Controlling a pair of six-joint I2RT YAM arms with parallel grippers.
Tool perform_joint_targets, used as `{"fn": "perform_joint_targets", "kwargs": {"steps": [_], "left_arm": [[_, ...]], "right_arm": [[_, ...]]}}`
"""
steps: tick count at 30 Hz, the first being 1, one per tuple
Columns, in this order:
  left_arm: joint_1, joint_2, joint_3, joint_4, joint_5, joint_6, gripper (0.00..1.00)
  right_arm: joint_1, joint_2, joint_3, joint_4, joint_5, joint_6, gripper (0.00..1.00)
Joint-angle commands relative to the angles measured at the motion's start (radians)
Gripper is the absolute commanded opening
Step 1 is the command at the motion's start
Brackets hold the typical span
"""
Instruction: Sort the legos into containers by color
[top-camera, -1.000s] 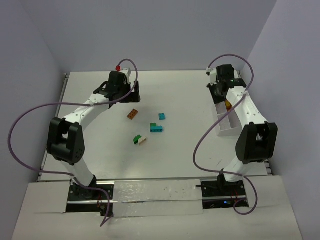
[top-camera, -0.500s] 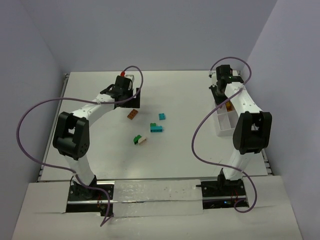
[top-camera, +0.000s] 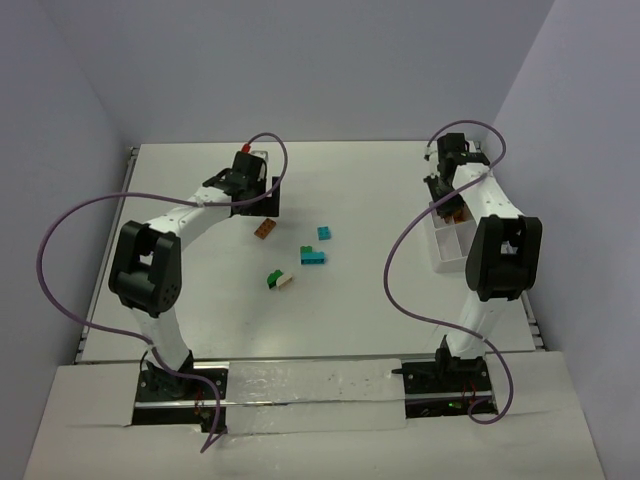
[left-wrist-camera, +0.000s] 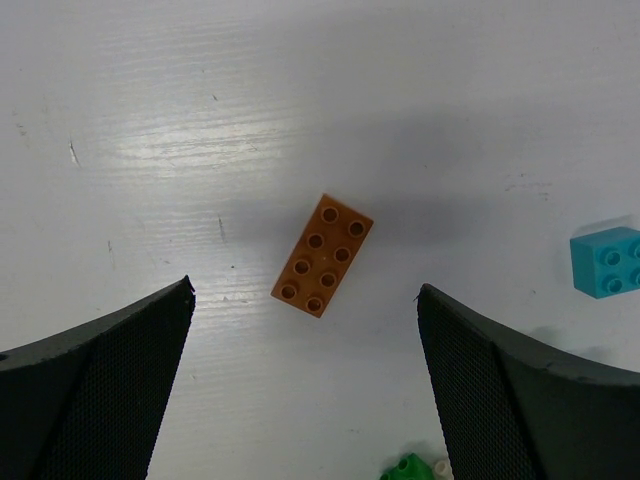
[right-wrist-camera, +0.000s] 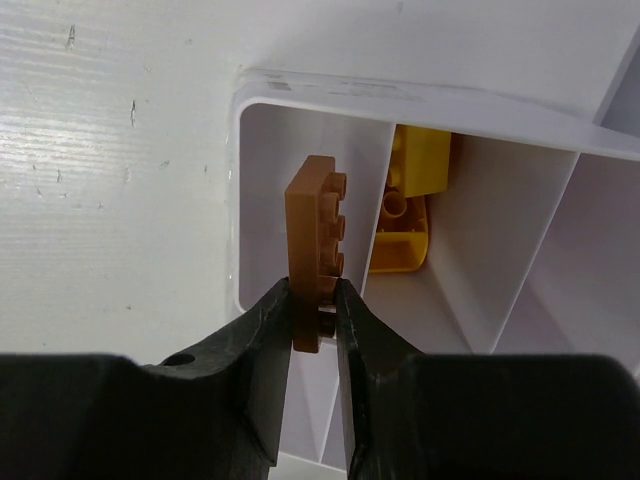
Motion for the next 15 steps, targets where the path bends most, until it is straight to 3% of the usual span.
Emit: {"fn": "perform_joint_targets", "kwargs": {"steps": [1,3,10,12,15], "left_arm": [[-0.016,0.014,0.05,-0.013,-0.032,0.023,0.99],[-0.023,0.016,0.046,-0.012,-0.035,0.027,0.99],[-0.046,0.061,0.04,-0.029,-0.08,0.098,0.93],[-0.047,0.075,0.054,-0.031,-0.074,0.149,0.93],[-0.045,0.1,0.078,-0.048,-0.02,0.207,0.94]], "right_arm": [[-0.002,-0.006,0.055,-0.015,-0.014,0.012,0.47],[-0.001,-0.019,0.057,-0.022,-0.028,0.015,0.59],[0.024,-0.069,0.095,-0.055,-0.082,0.034,0.74],[0.059,-0.091,0.116,-0.065,-0.116,0.045,0.88],[0.082,-0.114,0.142,-0.085,-0.131,0.057,0.99]]}}
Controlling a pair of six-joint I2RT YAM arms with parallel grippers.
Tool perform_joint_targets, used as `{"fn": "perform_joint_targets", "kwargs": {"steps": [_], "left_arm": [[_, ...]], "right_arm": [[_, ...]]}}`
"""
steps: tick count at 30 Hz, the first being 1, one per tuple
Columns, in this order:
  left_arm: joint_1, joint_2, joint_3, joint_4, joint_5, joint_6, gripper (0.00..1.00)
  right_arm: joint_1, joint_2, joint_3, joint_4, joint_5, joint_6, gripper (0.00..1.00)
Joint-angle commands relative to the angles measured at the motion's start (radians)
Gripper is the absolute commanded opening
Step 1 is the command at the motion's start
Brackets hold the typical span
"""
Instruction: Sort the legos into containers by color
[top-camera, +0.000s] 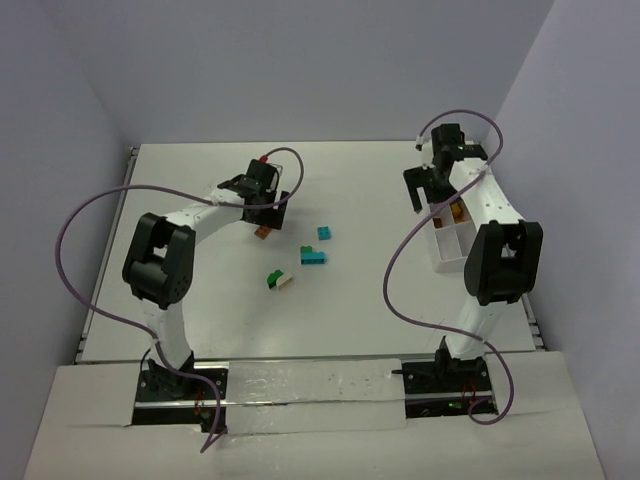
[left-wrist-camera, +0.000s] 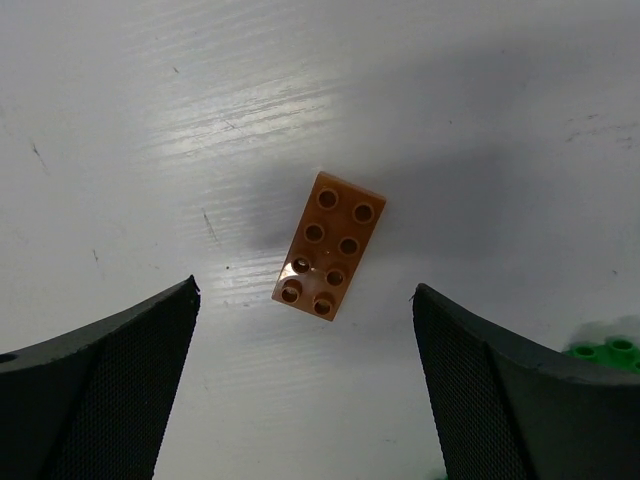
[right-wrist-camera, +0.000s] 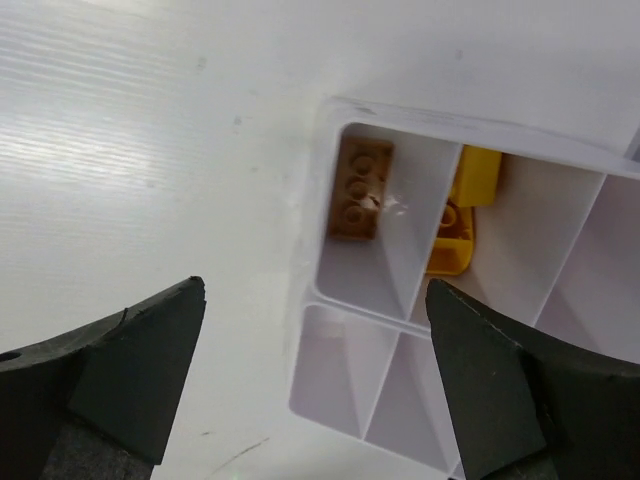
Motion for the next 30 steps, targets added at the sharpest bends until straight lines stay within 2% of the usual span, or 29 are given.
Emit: {"fn": "perform_joint_targets", "kwargs": {"steps": [1,7,11,21,27,30], "left_arm": [[-0.003,0.03,0.074,-0.025,0.044,0.108,0.95],[-0.004,0.108,0.104,-0.059,0.09,0.148,0.89],[0.0,0.105,0.07,-0.032,0.192,0.212,0.82],[0.048,0.193,0.139,-0.076,0.256,0.201,0.69],[0.062,0.19,0.125,-0.081,0.312,0.187,0.54],[0.062,0.173,0.112,-0.067,0.303,0.169,0.37]], "right_arm": [[0.047,-0.096,0.086,-0.039,-0.052,0.026,1.0],[0.063,-0.129,0.107,-0.058,-0.095,0.036,1.0],[0.067,-0.148,0.107,-0.06,-0.107,0.035,1.0],[0.074,-0.164,0.111,-0.074,-0.162,0.035,1.0],[0.078,-0.169,0.119,-0.079,-0.208,0.035,1.0],[0.088,-0.186,0.112,-0.065,-0.263,0.046,1.0]]}}
